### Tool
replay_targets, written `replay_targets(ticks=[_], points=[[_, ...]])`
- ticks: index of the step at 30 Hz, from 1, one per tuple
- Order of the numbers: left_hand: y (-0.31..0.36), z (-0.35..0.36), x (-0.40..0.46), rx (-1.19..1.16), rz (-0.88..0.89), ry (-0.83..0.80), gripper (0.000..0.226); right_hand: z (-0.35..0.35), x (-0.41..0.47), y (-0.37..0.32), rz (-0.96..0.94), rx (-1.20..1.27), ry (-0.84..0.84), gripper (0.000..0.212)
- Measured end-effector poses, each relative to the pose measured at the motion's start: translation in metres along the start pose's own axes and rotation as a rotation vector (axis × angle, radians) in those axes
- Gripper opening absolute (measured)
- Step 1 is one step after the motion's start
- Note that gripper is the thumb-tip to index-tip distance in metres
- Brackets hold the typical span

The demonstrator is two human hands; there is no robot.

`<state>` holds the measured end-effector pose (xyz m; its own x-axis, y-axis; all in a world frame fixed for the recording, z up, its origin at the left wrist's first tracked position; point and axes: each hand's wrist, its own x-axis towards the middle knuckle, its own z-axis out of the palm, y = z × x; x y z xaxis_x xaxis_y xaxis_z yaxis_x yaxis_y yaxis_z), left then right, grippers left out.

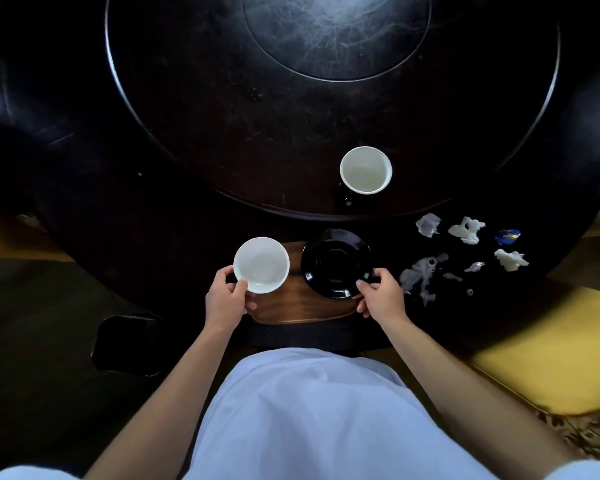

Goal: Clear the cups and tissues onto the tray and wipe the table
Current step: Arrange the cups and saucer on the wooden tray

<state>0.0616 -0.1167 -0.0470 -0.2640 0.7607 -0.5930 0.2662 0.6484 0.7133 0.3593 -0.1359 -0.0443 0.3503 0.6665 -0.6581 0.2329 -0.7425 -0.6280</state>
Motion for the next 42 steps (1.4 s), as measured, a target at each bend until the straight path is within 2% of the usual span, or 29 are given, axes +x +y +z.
replay_targets(ticks=[4, 10, 13, 17, 19, 21, 23, 26, 29, 31, 34, 38, 42], points=[[-0.005, 0.004, -0.001, -0.022, 0.001, -0.025, 0.032, 0.004, 0.005, 0.005, -0.033, -0.106, 0.029, 0.037], [-0.006, 0.003, 0.003, -0.048, -0.008, -0.019, 0.035, 0.005, 0.006, 0.005, 0.012, -0.086, 0.041, 0.026], [-0.003, 0.002, 0.004, 0.012, 0.013, -0.024, 0.035, 0.004, 0.006, 0.005, 0.009, -0.103, 0.052, 0.029], [0.003, -0.008, 0.004, 0.105, 0.055, 0.001, 0.033, -0.005, 0.005, 0.001, 0.009, -0.174, -0.018, 0.041], [0.012, -0.018, 0.008, 0.213, 0.121, 0.06, 0.035, -0.017, 0.003, -0.004, -0.031, -0.31, -0.015, 0.046], [0.027, -0.027, 0.017, 0.342, 0.239, 0.133, 0.037, -0.028, 0.002, -0.013, -0.076, -0.341, 0.047, 0.044], [0.05, -0.031, 0.03, 0.439, 0.428, 0.178, 0.038, -0.032, 0.001, -0.031, -0.114, -0.203, 0.094, 0.041], [0.087, -0.024, 0.062, 0.595, 0.7, 0.127, 0.044, -0.02, 0.003, -0.071, -0.156, 0.016, 0.074, 0.038], [0.125, -0.006, 0.102, 0.776, 0.82, 0.062, 0.054, 0.001, 0.017, -0.106, -0.165, 0.109, 0.072, 0.044], [0.145, 0.005, 0.128, 0.922, 0.816, 0.005, 0.062, 0.013, 0.028, -0.118, -0.136, 0.133, 0.056, 0.051], [0.16, 0.018, 0.161, 1.122, 0.728, -0.073, 0.075, 0.025, 0.04, -0.125, -0.08, 0.153, 0.038, 0.052], [0.155, 0.026, 0.176, 1.216, 0.64, -0.139, 0.083, 0.028, 0.046, -0.13, -0.031, 0.29, 0.067, 0.025], [0.153, 0.025, 0.177, 1.218, 0.622, -0.156, 0.083, 0.025, 0.048, -0.135, 0.029, 0.468, 0.073, 0.019]])
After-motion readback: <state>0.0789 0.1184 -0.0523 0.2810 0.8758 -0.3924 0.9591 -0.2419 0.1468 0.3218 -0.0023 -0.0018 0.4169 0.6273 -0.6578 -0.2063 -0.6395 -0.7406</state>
